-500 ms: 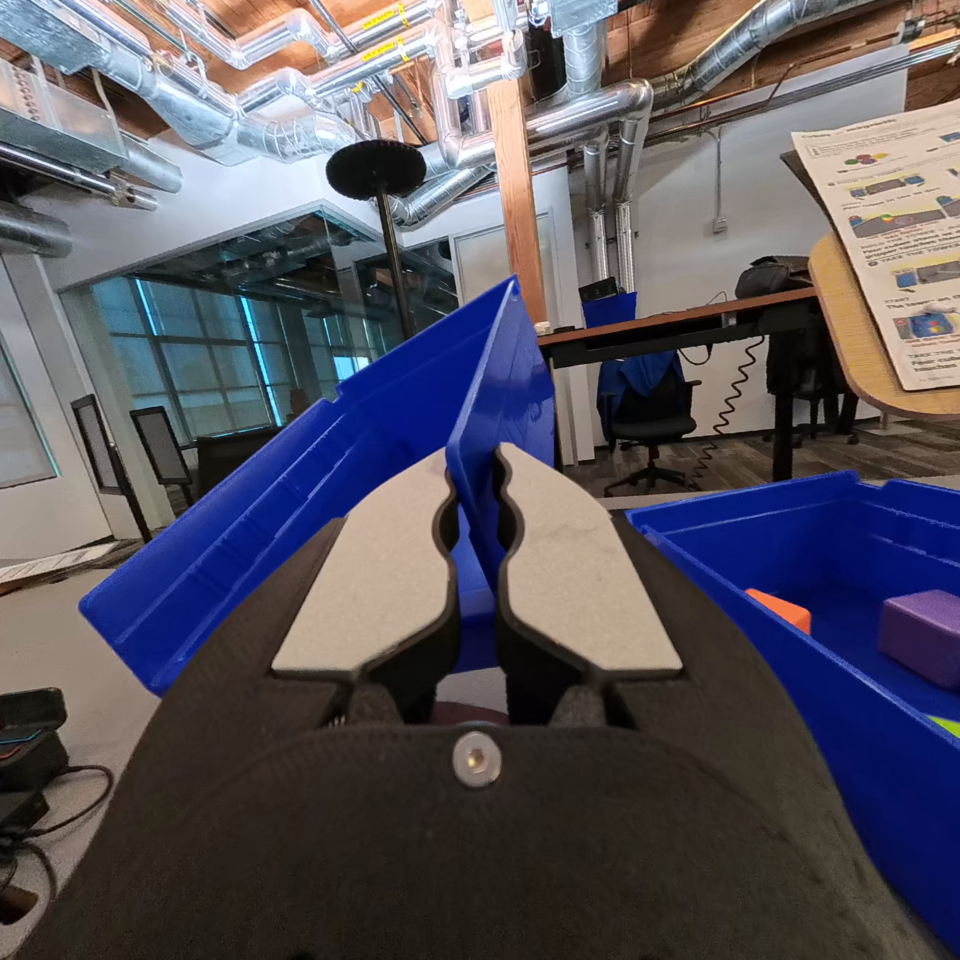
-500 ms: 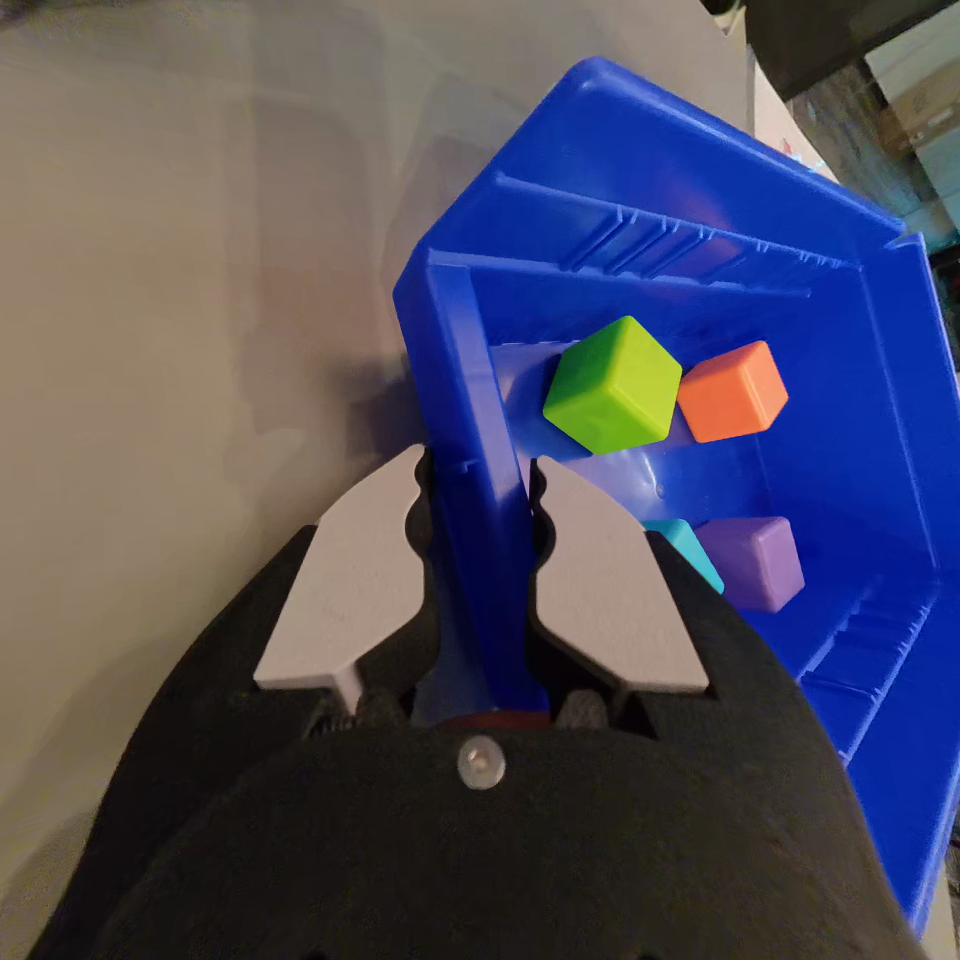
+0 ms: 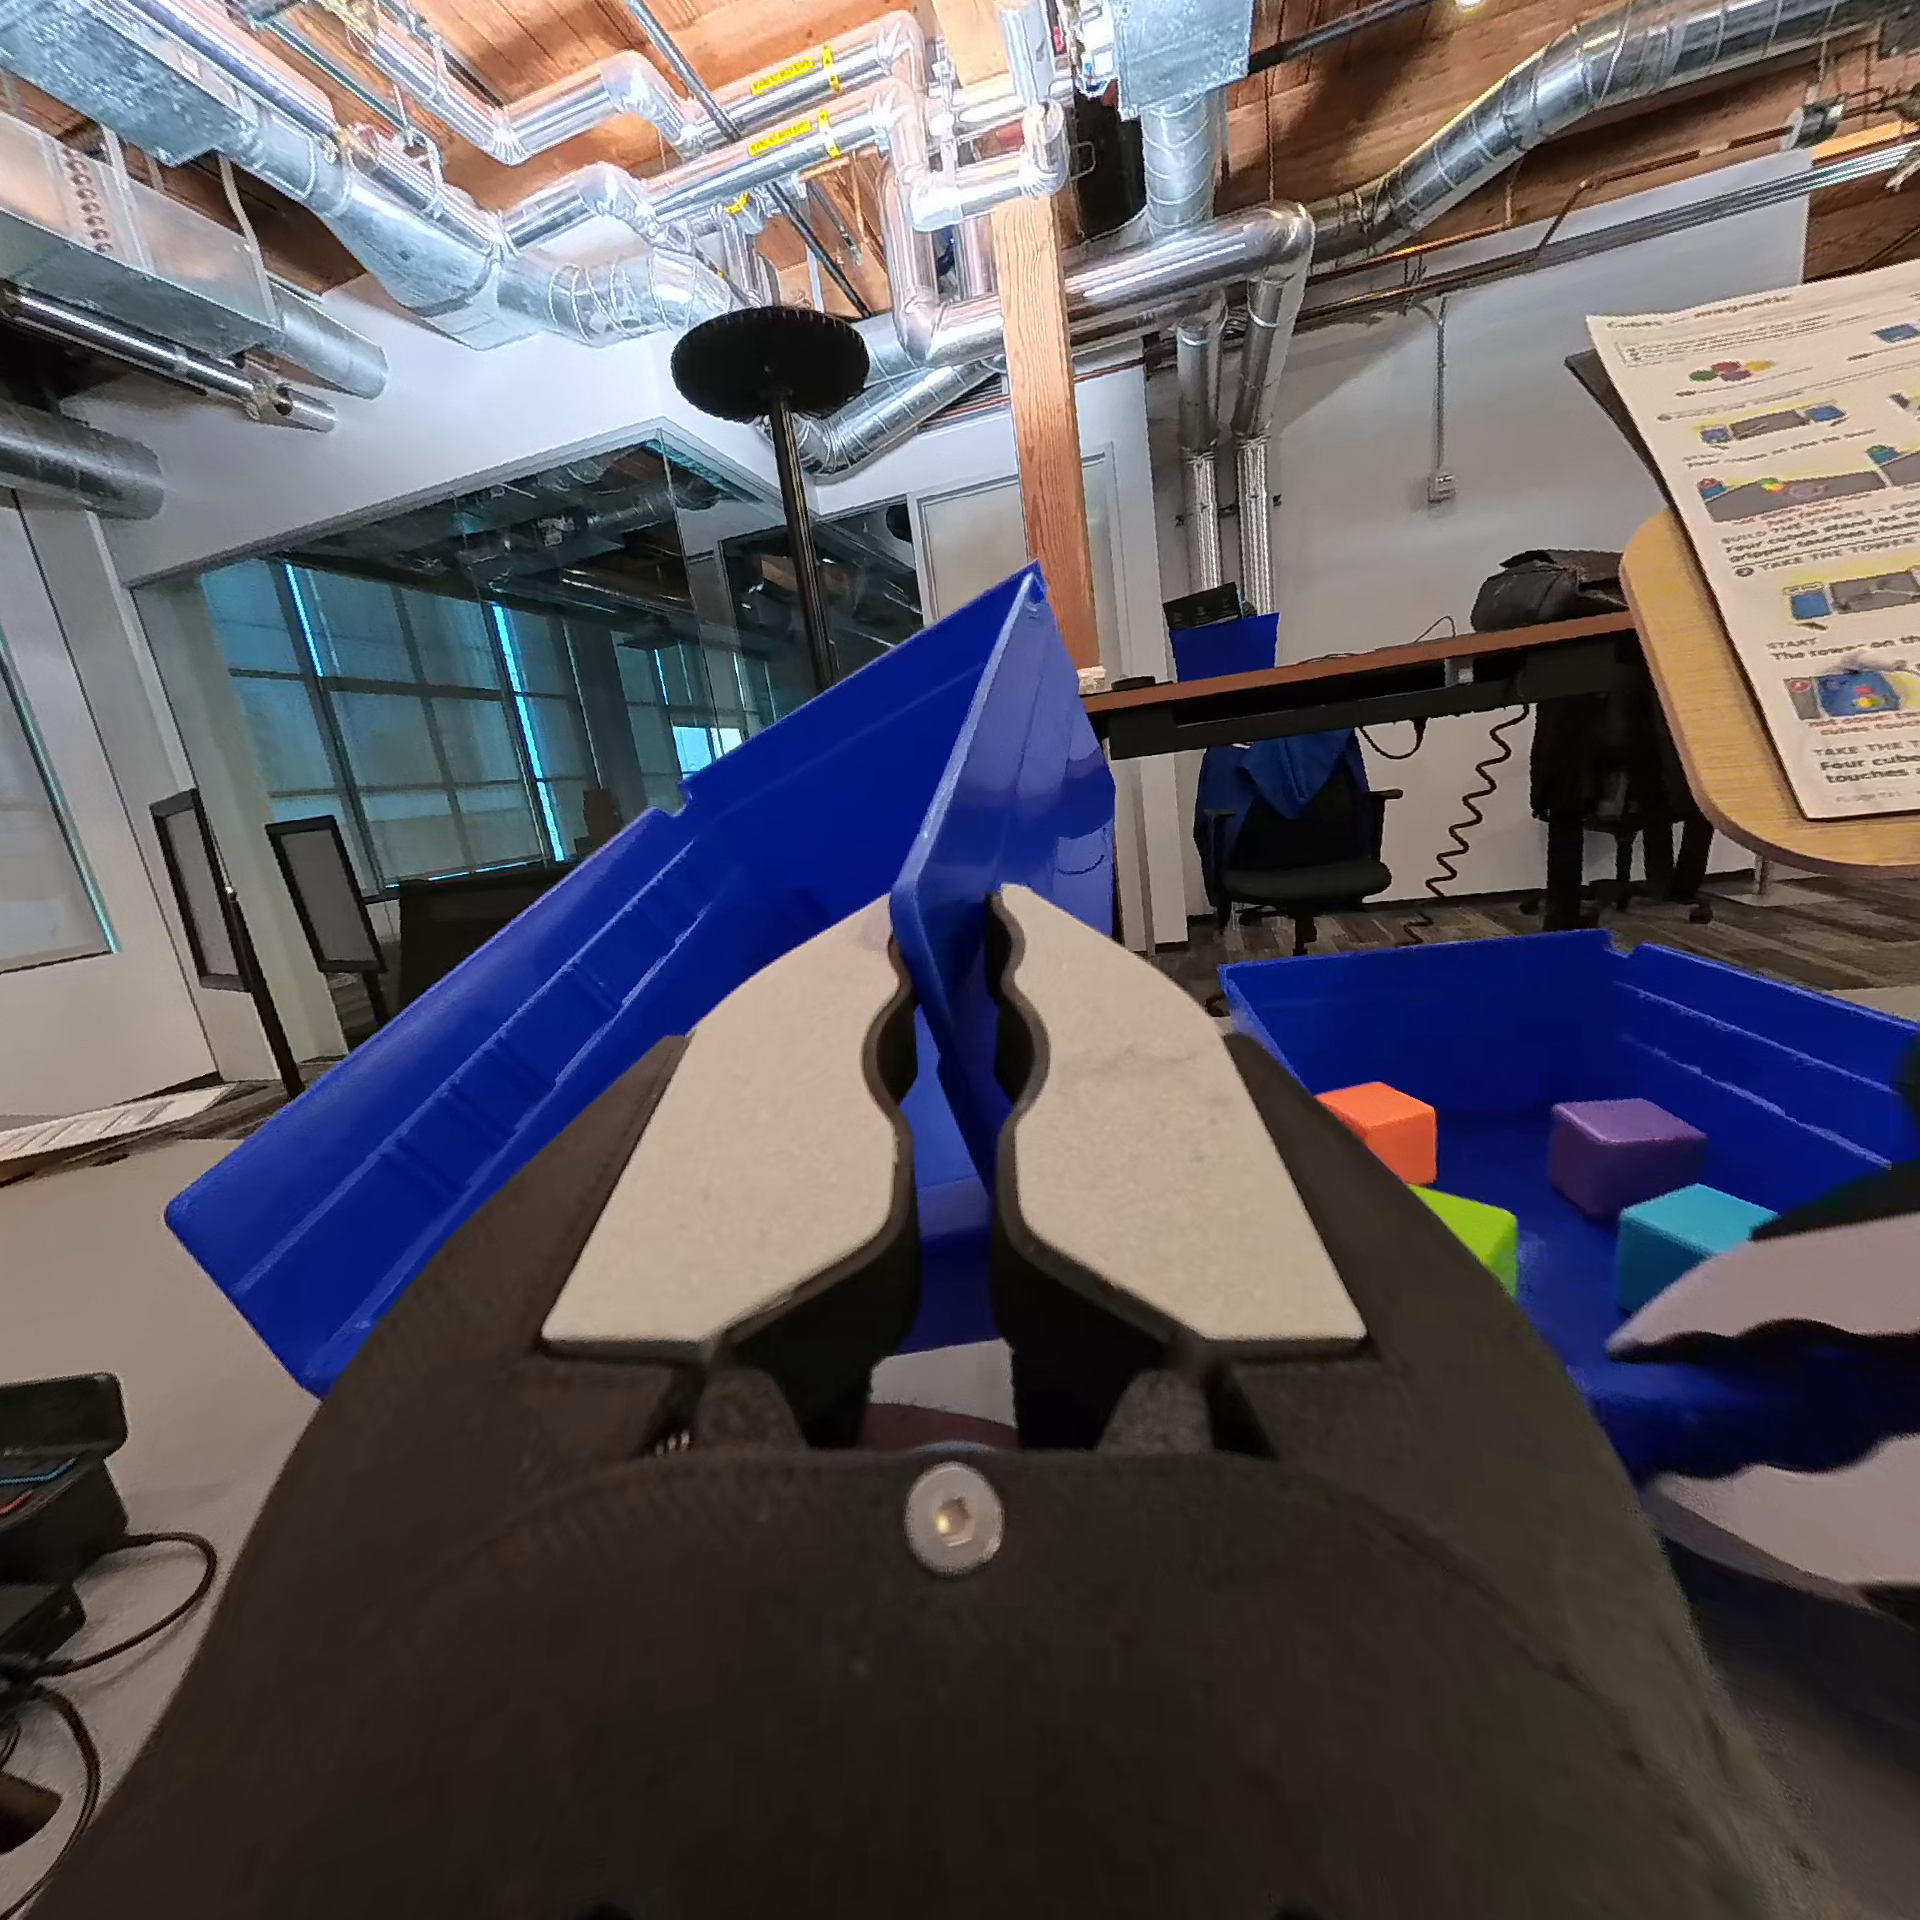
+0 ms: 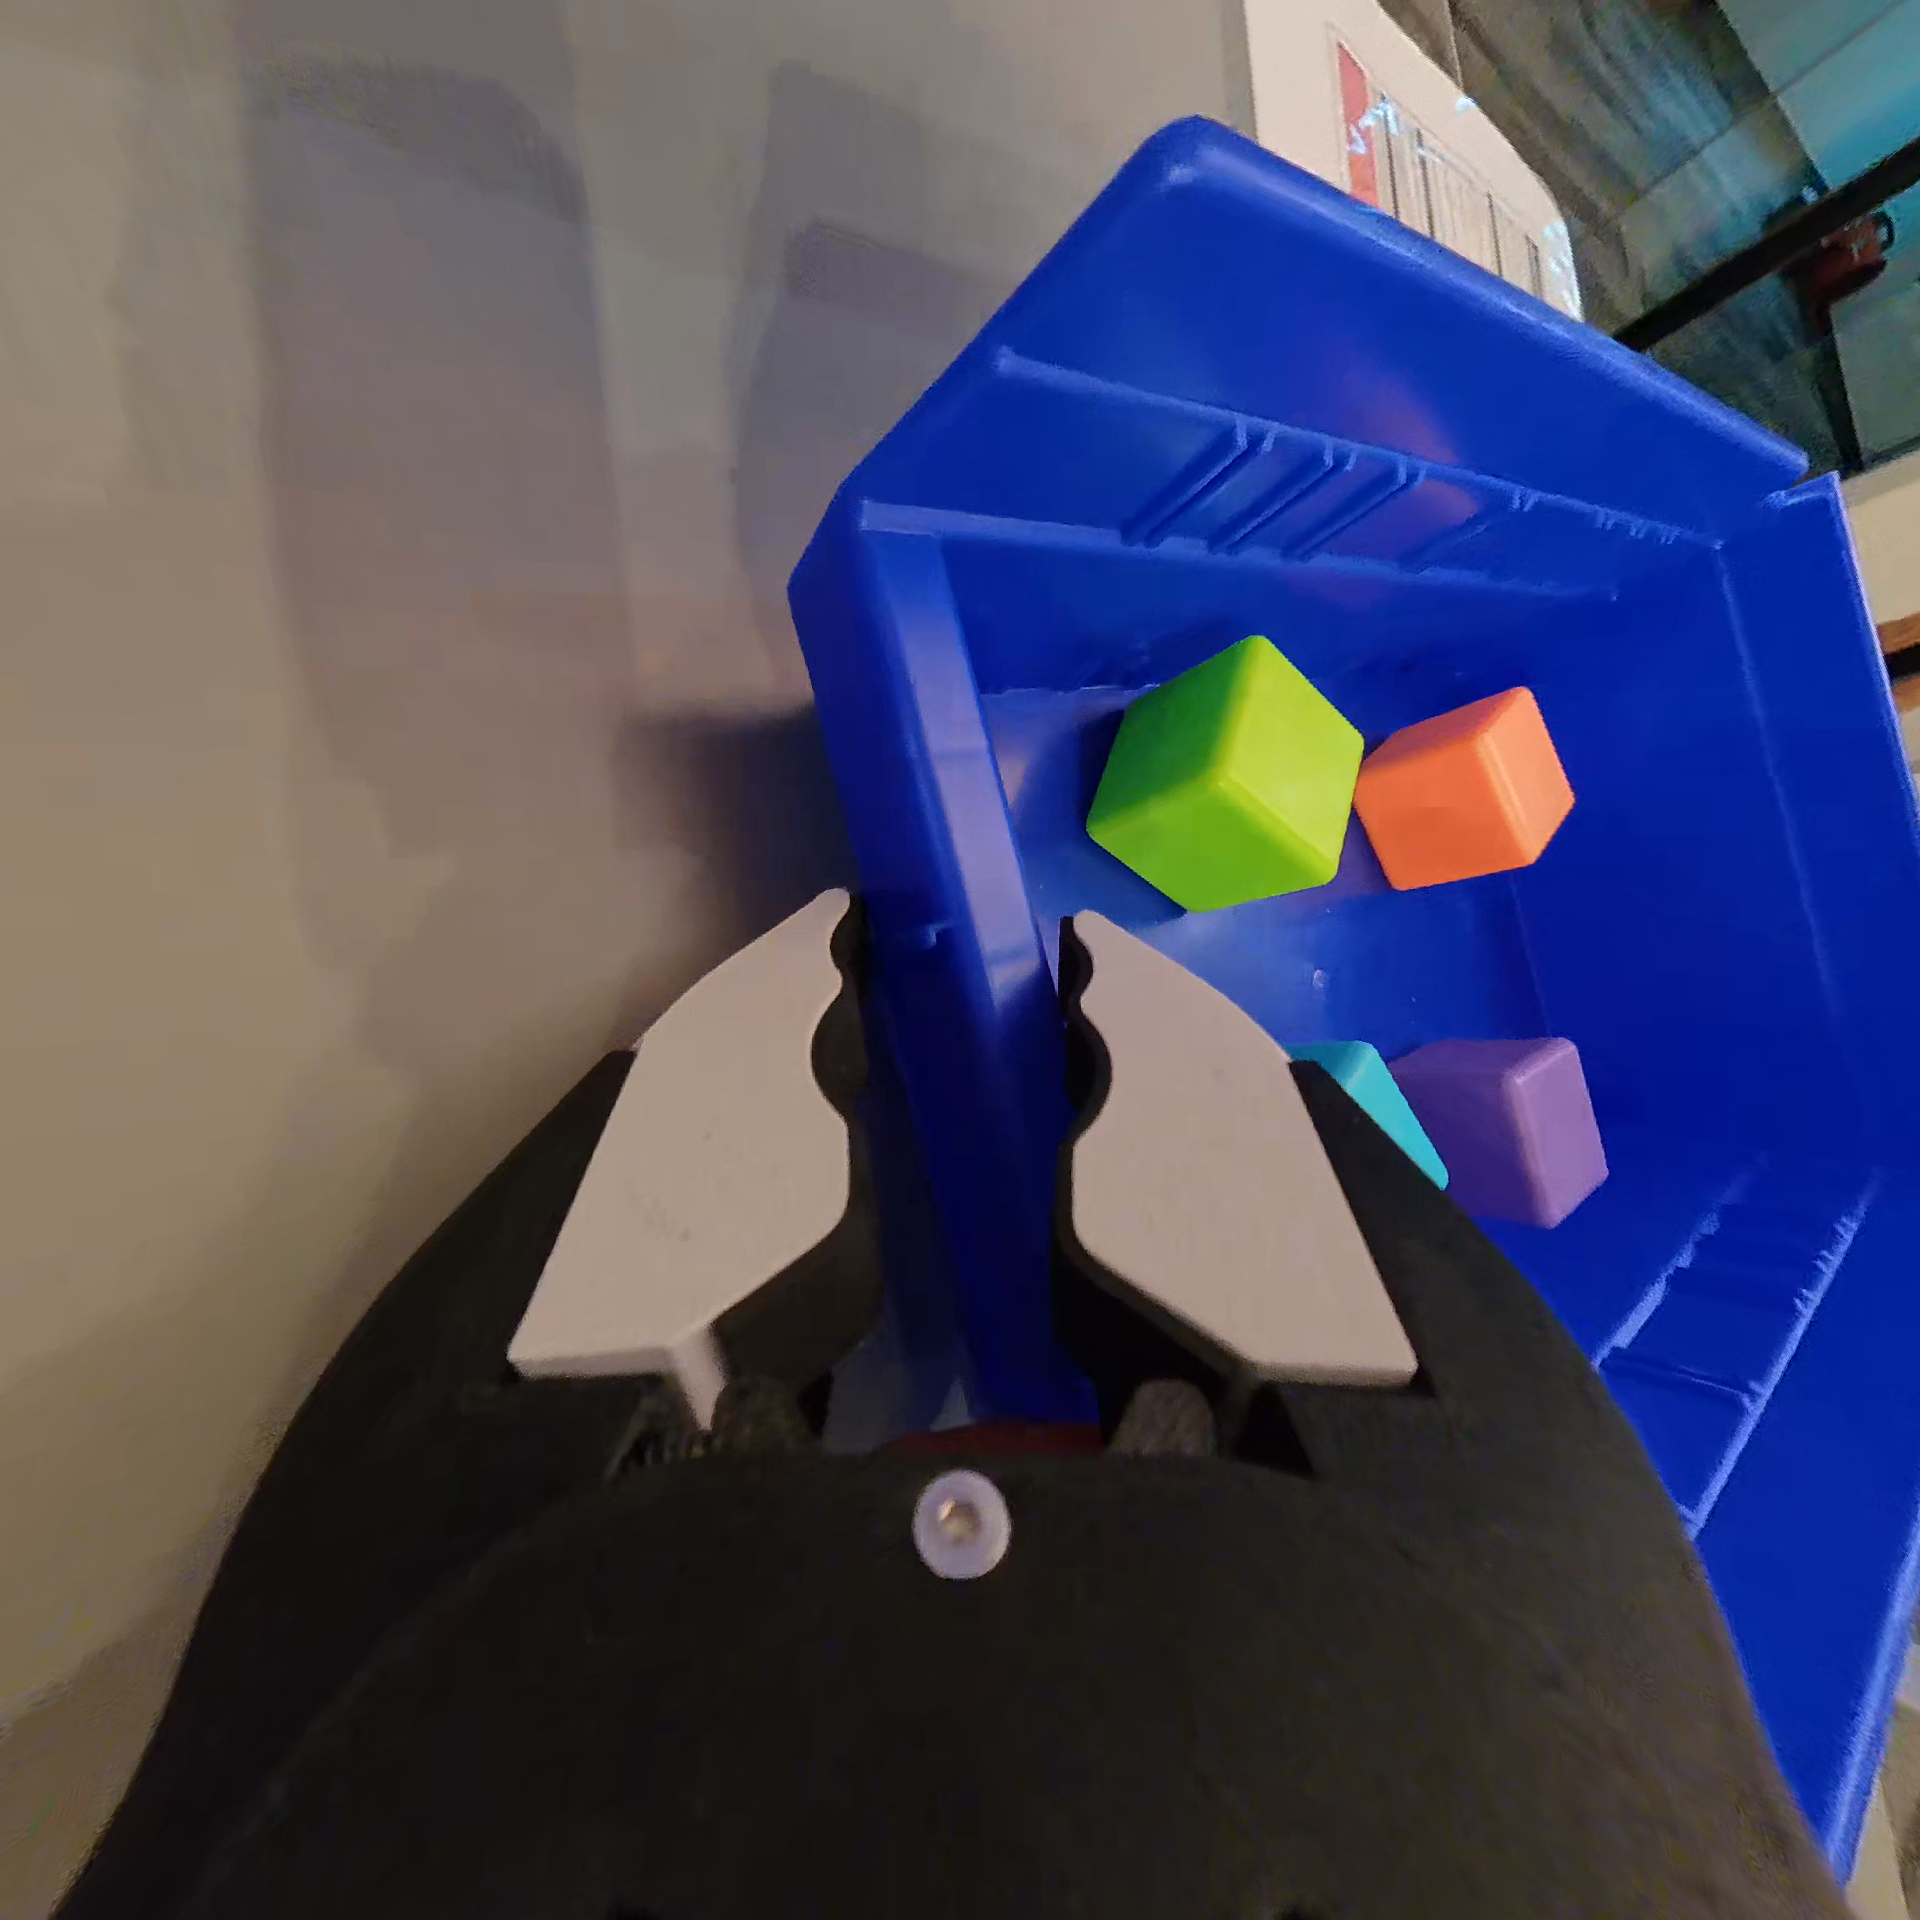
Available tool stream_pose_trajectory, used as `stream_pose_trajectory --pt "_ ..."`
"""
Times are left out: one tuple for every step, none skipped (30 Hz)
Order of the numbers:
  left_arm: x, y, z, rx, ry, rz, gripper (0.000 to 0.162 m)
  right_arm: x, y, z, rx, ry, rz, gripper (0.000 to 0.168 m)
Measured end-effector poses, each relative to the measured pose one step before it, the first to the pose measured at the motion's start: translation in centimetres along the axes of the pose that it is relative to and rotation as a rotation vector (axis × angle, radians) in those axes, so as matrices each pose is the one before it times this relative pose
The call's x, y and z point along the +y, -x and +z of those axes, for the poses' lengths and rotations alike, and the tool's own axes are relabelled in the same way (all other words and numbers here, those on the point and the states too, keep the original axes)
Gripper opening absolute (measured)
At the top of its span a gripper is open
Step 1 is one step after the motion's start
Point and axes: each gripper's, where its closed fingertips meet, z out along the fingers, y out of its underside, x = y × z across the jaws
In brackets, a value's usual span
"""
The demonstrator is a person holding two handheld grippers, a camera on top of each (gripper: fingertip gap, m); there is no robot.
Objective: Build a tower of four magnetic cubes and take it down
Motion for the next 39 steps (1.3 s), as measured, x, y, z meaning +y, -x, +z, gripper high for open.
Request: stream_pose_trajectory --pt "0.047 -0.007 0.016 -0.0008 0.0028 0.0 0.009 -0.173 -0.478 0.588 0.0091 0.0118 0.0128 0.035" --pt "0.023 0.006 0.009 -0.0013 0.0013 -0.0009 0.009 -0.182 -0.45 0.572 0.0081 0.0117 0.0113 0.035" --pt "0.018 0.018 0.0 -0.0019 0.0006 0.0009 0.009 -0.195 -0.428 0.542 0.0078 0.009 0.0094 0.035" --pt "-0.004 0.019 0.002 -0.0011 -0.0003 0.0006 0.009 -0.183 -0.413 0.522 0.0071 0.0067 0.0082 0.035" --pt "-0.015 0.012 -0.012 -0.001 -0.0014 -0.0006 0.009 -0.184 -0.396 0.499 0.0058 0.0068 0.0094 0.035" --pt "-0.023 -0.014 -0.004 0.0001 -0.0012 0.0005 0.009 -0.174 -0.349 0.471 0.0028 0.009 0.0112 0.035" --pt "-0.016 -0.043 0.002 0.0002 0.0001 0.0026 0.009 -0.171 -0.316 0.446 0.0016 0.0086 0.0084 0.035" --pt "0.025 -0.064 0.019 0.0008 0.002 0.0047 0.01 -0.185 -0.311 0.418 0.0038 0.0035 0.0025 0.034" --pt "-0.005 -0.078 0.023 0.0007 0.001 0.0079 0.009 -0.165 -0.333 0.392 0.007 -0.0014 -0.0007 0.035" --pt "-0.011 -0.083 0.017 0.0003 0.0002 0.0063 0.01 -0.14 -0.289 0.354 0.0062 -0.0004 -0.0001 0.035" --pt "-0.059 -0.042 -0.007 -0.0013 -0.0026 0.0049 0.01 -0.115 -0.24 0.31 0.0038 0.0018 0.0016 0.035" --pt "-0.077 0.007 -0.025 -0.003 -0.0035 0.005 0.01 -0.111 -0.217 0.275 0.0024 0.0019 0.0022 0.035" --pt "-0.126 0.003 -0.028 0.0007 -0.0082 -0.0009 0.011 -0.099 -0.205 0.257 0.0027 0.0014 0.001 0.035" --pt "-0.07 -0.175 -0.035 0.0148 -0.0006 -0.0136 0.01 -0.088 -0.205 0.254 0.0034 0.0013 0.0007 0.035" --pt "0.147 -0.027 0.054 0.0005 0.0054 -0.01 0.009 -0.08 -0.201 0.255 0.004 0.0006 -0.0011 0.035" --pt "0.35 0.14 0.163 -0.0119 0.0187 0.0033 0.009 -0.065 -0.18 0.204 0.0042 0.0 -0.0012 0.035" --pt "0.375 0.192 0.215 -0.0112 0.0175 0.0045 0.009 -0.039 -0.12 0.138 0.0024 0.0012 0.0009 0.035" --pt "0.292 0.136 0.15 0.0 0.0108 -0.0083 0.008 -0.012 -0.041 0.067 -0.0006 0.0017 0.0012 0.035" --pt "0.348 0.329 0.096 -0.0124 0.012 -0.0096 0.008 0.004 -0.007 0.015 -0.0016 0.0011 0.0009 0.035" --pt "0.459 0.314 0.092 -0.012 0.0208 -0.0063 0.008 -0.006 0.002 -0.003 0.0001 -0.0004 -0.0006 0.035" --pt "0.372 0.138 0.09 -0.0028 0.0187 -0.0102 0.007 0.005 0.005 -0.008 0.0021 -0.0012 -0.003 0.035" --pt "0.241 -0.076 0.071 0.0082 0.014 -0.0106 0.006 0.003 0.002 -0.002 0.0014 -0.0005 -0.0019 0.035" --pt "0.095 -0.23 0.039 0.0139 0.005 -0.0068 0.005 0.007 0.003 0.003 -0.0008 0.0005 0.0001 0.035" --pt "-0.055 -0.314 0.02 0.0138 -0.0042 -0.0076 0.005 0.011 -0.002 0.004 -0.0017 0.0011 0.0007 0.035" --pt "-0.042 -0.13 0.007 -0.0029 -0.0008 0.0075 0.005 0.004 -0.031 0.037 -0.001 0.0006 0.0 0.035" --pt "0.056 -0.125 0.037 -0.0048 0.0021 0.0219 0.004 -0.008 -0.082 0.082 0.0013 -0.0008 -0.0015 0.035" --pt "0.008 -0.072 0.035 0.0005 0.0013 0.0033 0.004 -0.015 -0.129 0.116 0.0015 0.0 -0.001 0.035" --pt "-0.029 0.021 -0.016 -0.0008 -0.0026 -0.0037 0.004 -0.025 -0.126 0.133 0.0005 0.0007 0.0008 0.035" --pt "0.025 0.024 -0.021 0.0036 -0.0018 -0.0085 0.004 -0.035 -0.13 0.128 0.0024 -0.0009 -0.0001 0.035" --pt "0.074 -0.003 0.002 0.005 0.0026 -0.01 0.005 -0.037 -0.108 0.125 0.0045 -0.0008 -0.0016 0.035" --pt "0.014 -0.05 -0.005 0.003 -0.0012 -0.0042 0.005 -0.026 -0.093 0.115 0.0027 0.0021 -0.0001 0.035" --pt "-0.058 -0.108 -0.007 0.0013 -0.0025 0.0004 0.005 -0.005 -0.067 0.097 -0.0007 0.0038 0.0015 0.035" --pt "0.024 -0.164 0.003 0.0027 0.002 0.0054 0.005 -0.006 -0.071 0.074 -0.0004 0.0024 0.0012 0.035" --pt "0.029 -0.165 -0.008 0.0022 0.0012 0.0057 0.004 0.009 -0.11 0.077 0.0036 -0.0004 0.0024 0.036" --pt "0.009 -0.106 -0.006 0.0004 0.0002 0.0018 0.005 0.007 -0.096 0.025 0.0052 -0.0026 0.0056 0.038" --pt "0.009 -0.107 -0.009 0.0014 0.0016 0.0019 0.005 0.054 0.053 -0.033 0.0003 -0.0016 0.0065 0.044" --pt "0.007 -0.102 -0.014 0.0027 0.0035 0.0031 0.005 0.13 0.213 -0.15 -0.0074 0.0004 0.0062 0.055" --pt "-0.052 -0.106 -0.059 0.0008 0.0012 0.0026 0.005 0.164 0.202 -0.33 -0.0035 -0.0041 0.0035 0.066" --pt "-0.046 -0.096 -0.108 -0.0005 0.0025 0.0018 0.005 0.008 0.078 -0.605 0.0082 -0.0208 -0.0024 0.07"
